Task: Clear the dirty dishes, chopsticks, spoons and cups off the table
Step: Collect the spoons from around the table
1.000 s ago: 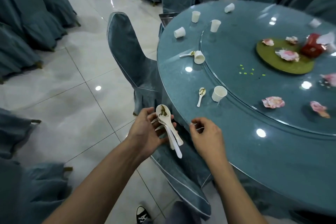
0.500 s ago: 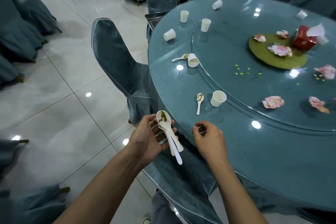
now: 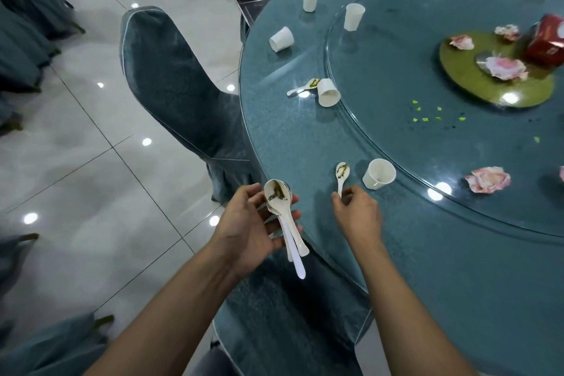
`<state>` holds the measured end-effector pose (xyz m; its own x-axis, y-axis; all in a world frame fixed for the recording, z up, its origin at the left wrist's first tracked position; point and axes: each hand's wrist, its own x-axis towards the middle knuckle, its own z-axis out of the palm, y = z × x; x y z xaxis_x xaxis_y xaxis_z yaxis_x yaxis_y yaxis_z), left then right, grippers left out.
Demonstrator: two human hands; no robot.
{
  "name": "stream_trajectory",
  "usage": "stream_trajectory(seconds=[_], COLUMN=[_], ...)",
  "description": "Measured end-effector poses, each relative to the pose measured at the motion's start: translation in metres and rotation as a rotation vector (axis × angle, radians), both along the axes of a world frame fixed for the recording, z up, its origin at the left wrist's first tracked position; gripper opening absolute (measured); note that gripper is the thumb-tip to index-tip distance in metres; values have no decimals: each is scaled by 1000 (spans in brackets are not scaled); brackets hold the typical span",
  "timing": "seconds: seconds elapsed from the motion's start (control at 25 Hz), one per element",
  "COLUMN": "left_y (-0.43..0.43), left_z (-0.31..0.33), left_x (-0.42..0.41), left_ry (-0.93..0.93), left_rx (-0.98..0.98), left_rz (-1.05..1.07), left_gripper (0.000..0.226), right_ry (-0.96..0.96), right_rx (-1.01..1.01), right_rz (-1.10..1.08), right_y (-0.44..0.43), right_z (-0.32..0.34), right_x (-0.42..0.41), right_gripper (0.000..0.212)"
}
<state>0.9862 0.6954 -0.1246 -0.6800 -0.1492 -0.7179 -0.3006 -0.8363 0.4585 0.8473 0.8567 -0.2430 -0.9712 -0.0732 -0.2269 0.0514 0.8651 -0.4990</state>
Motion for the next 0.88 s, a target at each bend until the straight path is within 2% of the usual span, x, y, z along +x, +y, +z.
stream_trajectory(seconds=[0.28, 0.56, 0.76, 0.88], left_y=[-17, -30, -38, -45], left_z=[-23, -38, -43, -41], left_x=[-12, -18, -20, -19], left_ry=[-28, -61, -78, -77], left_rx=[12, 7, -6, -19], left_rz=[4, 10, 17, 24], left_gripper=[46, 49, 49, 48], right_ry=[-75, -49, -6, 47], right_rx=[134, 193, 62, -115], right_rz=[-46, -71, -46, -19], right_y=[-12, -19, -23, -36], right_z=[-36, -51, -29, 3], right_x=[-36, -48, -19, 10], right_gripper=[39, 23, 15, 12])
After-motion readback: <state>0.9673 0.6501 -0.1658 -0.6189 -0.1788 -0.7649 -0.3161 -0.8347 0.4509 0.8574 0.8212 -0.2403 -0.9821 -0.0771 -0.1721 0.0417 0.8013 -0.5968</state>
